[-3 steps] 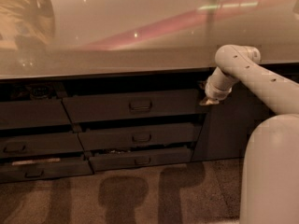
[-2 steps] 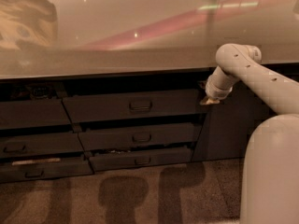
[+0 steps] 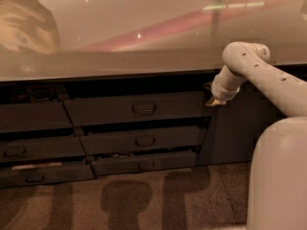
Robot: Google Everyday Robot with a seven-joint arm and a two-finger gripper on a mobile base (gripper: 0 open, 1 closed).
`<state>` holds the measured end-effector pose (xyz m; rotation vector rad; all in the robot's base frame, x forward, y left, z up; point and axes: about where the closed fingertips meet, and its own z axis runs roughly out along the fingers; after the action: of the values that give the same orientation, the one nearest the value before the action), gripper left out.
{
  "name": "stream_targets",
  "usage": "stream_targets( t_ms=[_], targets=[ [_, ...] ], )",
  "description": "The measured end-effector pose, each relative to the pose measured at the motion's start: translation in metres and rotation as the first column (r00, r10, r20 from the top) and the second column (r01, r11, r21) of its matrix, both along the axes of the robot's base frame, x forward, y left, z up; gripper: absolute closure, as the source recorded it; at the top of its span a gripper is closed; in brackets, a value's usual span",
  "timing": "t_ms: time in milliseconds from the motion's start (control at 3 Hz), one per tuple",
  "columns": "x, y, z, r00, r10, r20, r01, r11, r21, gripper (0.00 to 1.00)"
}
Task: Open top drawer
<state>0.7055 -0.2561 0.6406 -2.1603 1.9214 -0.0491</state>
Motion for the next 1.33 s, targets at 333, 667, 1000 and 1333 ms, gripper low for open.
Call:
stream_targets(
  t_ms=[333, 667, 1000, 1333],
  targets=[
    [0.000, 0.000, 0.003, 1.0000, 0.000, 0.000, 0.000, 1.000, 0.000, 1.00],
    [-0.005, -0.001, 0.002, 1.0000, 0.004, 0.002, -0.004, 1.000, 0.000, 1.00],
    [-0.005, -0.001, 0.006, 1.0000, 0.004, 0.002, -0.004, 1.000, 0.000, 1.00],
    [-0.011, -0.014, 0.030, 0.9974, 0.026, 0.068, -0.024, 0.999, -0.026, 1.00]
  ],
)
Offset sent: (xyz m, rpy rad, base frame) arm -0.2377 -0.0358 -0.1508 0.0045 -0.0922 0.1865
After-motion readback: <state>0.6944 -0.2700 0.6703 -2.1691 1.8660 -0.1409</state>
